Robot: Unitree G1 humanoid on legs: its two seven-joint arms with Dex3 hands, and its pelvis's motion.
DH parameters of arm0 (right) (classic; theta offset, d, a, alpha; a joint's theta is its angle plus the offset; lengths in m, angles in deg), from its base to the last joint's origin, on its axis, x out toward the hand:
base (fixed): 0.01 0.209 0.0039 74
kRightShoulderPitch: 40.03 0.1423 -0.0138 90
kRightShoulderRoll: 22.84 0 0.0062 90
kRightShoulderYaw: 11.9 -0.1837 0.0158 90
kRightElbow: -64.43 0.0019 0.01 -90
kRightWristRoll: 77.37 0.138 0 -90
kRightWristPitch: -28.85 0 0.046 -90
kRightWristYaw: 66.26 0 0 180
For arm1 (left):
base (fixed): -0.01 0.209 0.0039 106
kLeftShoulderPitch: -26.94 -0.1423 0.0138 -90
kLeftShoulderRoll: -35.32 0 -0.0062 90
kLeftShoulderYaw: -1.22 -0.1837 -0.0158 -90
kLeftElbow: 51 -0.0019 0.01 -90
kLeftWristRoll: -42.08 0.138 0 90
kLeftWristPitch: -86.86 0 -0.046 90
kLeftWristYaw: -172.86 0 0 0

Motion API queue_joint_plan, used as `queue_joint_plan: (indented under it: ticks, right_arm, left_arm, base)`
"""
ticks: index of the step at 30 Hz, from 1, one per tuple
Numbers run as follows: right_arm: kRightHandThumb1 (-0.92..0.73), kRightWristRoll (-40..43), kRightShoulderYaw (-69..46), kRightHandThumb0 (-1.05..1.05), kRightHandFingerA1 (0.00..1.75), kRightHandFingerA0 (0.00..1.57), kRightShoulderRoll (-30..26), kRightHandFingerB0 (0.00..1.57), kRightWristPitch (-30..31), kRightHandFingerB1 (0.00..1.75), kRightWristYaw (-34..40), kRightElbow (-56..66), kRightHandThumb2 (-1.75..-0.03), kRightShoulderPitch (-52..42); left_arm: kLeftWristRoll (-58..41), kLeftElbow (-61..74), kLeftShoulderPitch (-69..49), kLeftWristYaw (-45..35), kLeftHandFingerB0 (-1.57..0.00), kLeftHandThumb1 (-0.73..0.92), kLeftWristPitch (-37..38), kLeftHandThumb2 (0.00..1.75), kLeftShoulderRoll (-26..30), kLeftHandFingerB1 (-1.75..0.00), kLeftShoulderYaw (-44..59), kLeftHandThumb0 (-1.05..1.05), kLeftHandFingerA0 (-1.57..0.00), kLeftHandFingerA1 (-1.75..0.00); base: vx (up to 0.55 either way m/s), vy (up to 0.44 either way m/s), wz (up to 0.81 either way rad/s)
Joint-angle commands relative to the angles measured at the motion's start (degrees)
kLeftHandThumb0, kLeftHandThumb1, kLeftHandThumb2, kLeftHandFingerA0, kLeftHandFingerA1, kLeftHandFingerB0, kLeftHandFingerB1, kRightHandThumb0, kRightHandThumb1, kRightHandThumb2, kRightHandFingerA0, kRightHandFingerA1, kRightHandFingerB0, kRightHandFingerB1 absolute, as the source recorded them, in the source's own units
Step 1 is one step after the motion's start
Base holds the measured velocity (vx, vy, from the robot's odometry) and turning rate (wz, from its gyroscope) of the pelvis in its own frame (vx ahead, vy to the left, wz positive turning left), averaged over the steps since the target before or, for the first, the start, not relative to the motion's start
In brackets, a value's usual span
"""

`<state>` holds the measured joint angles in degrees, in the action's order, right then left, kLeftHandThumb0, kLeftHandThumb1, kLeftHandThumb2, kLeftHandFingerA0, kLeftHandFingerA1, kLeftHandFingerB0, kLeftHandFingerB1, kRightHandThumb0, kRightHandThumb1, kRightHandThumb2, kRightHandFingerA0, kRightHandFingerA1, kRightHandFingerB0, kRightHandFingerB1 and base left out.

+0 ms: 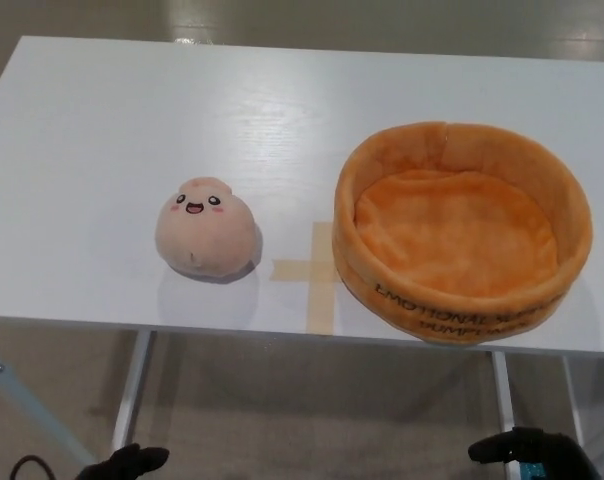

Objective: Use the left hand to pick up the pink round toy on the left and place it inside the orange plate on the desk.

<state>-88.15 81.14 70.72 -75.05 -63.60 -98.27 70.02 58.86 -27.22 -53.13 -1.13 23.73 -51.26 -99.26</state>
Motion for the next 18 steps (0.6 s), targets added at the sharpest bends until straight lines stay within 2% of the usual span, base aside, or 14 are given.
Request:
queue_joint_plan:
  ticks: [1,2,3,7,8,9,10,13,14,15,17,18]
  right_arm:
    - [-0.44,-0.2,-0.1,-0.19,0.84,0.68,-0.1,0.66,-0.5,0.78,0.1,-0.5,-0.84,-0.2]
    - [-0.44,-0.2,-0.1,-0.19,0.84,0.68,-0.1,0.66,-0.5,0.78,0.1,-0.5,-0.84,-0.2]
    - [-0.60,-0.1,-0.1,-0.14,0.87,0.68,-0.2,0.67,-0.7,0.77,0.0,-0.4,-0.57,-0.3]
    - [-0.58,-0.1,-0.2,-0.14,0.87,0.67,-0.4,0.68,-0.5,0.78,0.1,-0.5,-0.58,0.2]
    - [-0.44,0.0,-0.3,-0.19,0.87,0.71,-0.4,0.66,-0.5,0.79,-0.1,-0.4,-0.83,0.3]
    - [-0.44,0.1,-0.4,-0.19,0.87,0.71,-0.4,0.66,-0.5,0.79,-0.1,-0.4,-0.83,0.3]
    - [-0.58,0.3,-0.6,-0.12,0.88,0.67,-0.3,0.68,-0.3,0.78,0.0,-0.4,-0.59,0.5]
    - [-0.57,0.4,-0.6,-0.12,0.88,0.67,-0.2,0.68,-0.2,0.79,0.0,-0.4,-0.60,0.7]
    - [-0.58,0.3,-0.5,-0.12,0.89,0.69,-0.2,0.70,-0.2,0.80,-0.1,-0.4,-0.60,0.9]
    - [-0.58,0.2,-0.4,-0.12,0.86,0.66,-0.3,0.68,-0.2,0.79,-0.2,-0.4,-0.59,1.2]
    - [-0.59,-0.1,-0.1,-0.14,0.85,0.66,-0.4,0.69,0.1,0.78,-0.1,-0.5,-0.57,1.5]
    - [-0.44,-0.3,0.0,-0.19,0.84,0.67,-0.4,0.67,0.2,0.79,0.2,-0.5,-0.83,1.6]
  left_arm:
    - [-3.0,12.1,-8.5,-11.3,-0.23,0.50,8.6,0.68,5.5,-0.37,-0.2,-0.45,-0.26,-0.41]
    - [-3.3,13.6,-9.3,-12.0,-0.23,0.50,8.3,0.68,5.9,-0.37,-0.1,-0.45,-0.26,-0.41]
    - [-4.8,16.2,-10.7,-14.6,-0.21,0.51,8.9,0.68,6.7,-0.36,0.1,-0.45,-0.24,-0.40]
    - [-9.7,30.1,-18.0,-22.1,-0.19,0.50,9.0,0.68,11.6,-0.36,0.1,-0.47,-0.23,-0.39]
    - [-12.2,36.3,-21.1,-26.1,-0.22,0.56,10.2,0.58,15.1,-0.29,-0.6,-0.45,-0.27,-0.32]
    - [-12.9,38.2,-22.0,-27.2,-0.22,0.56,10.4,0.58,16.1,-0.29,-0.7,-0.45,-0.27,-0.32]
    - [-15.2,43.2,-23.7,-30.2,-0.25,0.55,10.1,0.57,18.6,-0.30,-1.1,-0.44,-0.27,-0.32]
    - [-18.7,48.2,-25.3,-33.3,-0.28,0.54,9.1,0.57,20.5,-0.30,-1.4,-0.41,-0.30,-0.33]
    - [-21.8,52.4,-26.7,-35.2,-0.34,0.47,7.0,0.67,21.6,-0.39,-1.3,-0.41,-0.33,-0.40]
    - [-24.8,56.3,-27.6,-37.2,-0.42,0.52,5.9,0.56,22.9,-0.34,-1.4,-0.32,-0.43,-0.35]
    - [-27.9,61.0,-28.6,-39.2,-0.43,0.51,4.9,0.56,24.7,-0.34,-1.6,-0.36,-0.45,-0.35]
    - [-29.2,64.2,-29.4,-39.7,-0.45,0.51,3.3,0.55,25.7,-0.34,-1.4,-0.37,-0.43,-0.35]
  base:
    - [0.00,0.000,0.00]
    - [0.00,0.000,0.00]
    - [0.00,0.000,0.00]
    - [0.00,0.000,0.00]
    - [0.00,0.000,0.00]
    - [0.00,0.000,0.00]
    - [0.00,0.000,0.00]
    - [0.00,0.000,0.00]
    - [0.00,0.000,0.00]
    - [0.00,0.000,0.00]
    - [0.00,0.000,0.00]
    - [0.00,0.000,0.00]
